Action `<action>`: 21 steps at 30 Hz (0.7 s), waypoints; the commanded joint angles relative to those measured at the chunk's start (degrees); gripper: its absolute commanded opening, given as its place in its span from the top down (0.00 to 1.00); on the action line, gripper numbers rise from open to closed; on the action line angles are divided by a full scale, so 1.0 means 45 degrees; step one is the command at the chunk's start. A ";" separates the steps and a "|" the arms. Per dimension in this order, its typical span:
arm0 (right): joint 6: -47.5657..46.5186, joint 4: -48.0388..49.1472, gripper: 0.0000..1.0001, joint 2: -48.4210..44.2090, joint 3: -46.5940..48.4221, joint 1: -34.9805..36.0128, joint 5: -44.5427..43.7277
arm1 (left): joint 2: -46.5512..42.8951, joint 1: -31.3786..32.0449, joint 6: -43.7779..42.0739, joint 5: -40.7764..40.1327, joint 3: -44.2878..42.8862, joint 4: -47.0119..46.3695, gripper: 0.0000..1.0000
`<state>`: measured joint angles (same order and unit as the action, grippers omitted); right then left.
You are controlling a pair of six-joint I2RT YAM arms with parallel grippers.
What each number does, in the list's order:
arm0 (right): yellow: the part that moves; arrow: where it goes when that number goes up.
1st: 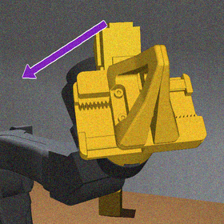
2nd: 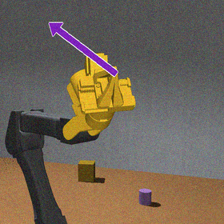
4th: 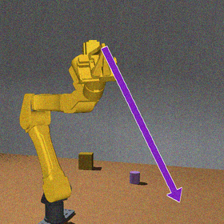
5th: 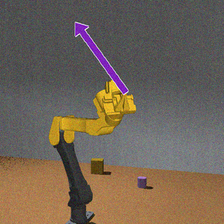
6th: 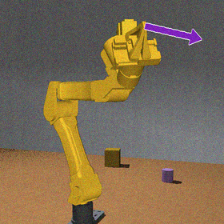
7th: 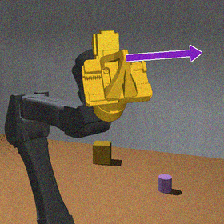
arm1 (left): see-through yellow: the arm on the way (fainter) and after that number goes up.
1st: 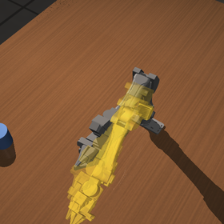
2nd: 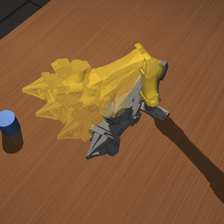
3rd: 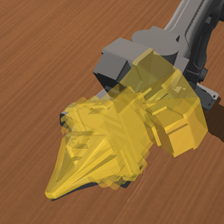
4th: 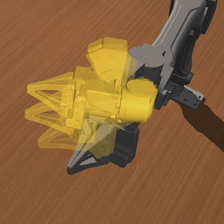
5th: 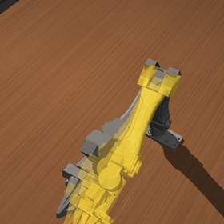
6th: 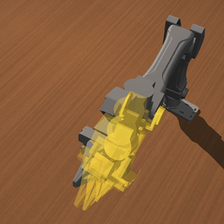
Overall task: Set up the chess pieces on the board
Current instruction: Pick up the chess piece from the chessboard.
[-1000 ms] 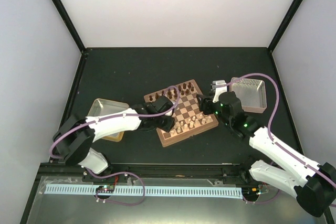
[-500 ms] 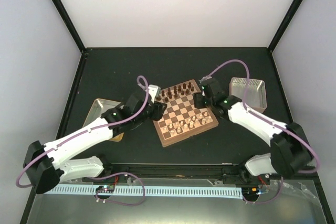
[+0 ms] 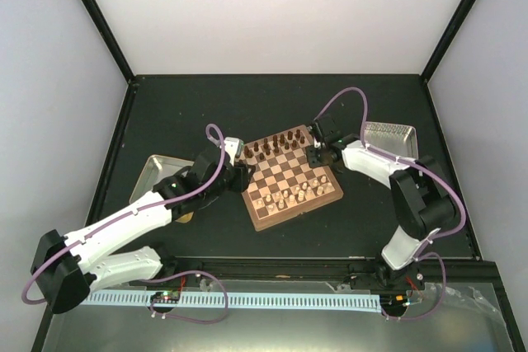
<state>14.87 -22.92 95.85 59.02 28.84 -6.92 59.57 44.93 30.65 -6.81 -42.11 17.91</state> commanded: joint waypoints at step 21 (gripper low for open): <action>-0.0980 -0.0316 0.83 0.1511 0.0418 -0.0062 0.0241 | -0.0228 -0.0425 0.0116 0.0750 0.0025 -0.0306 0.53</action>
<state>11.40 -23.88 100.79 60.66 28.84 -5.37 59.57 43.66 30.65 -4.67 -41.74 17.54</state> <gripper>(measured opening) 0.215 0.464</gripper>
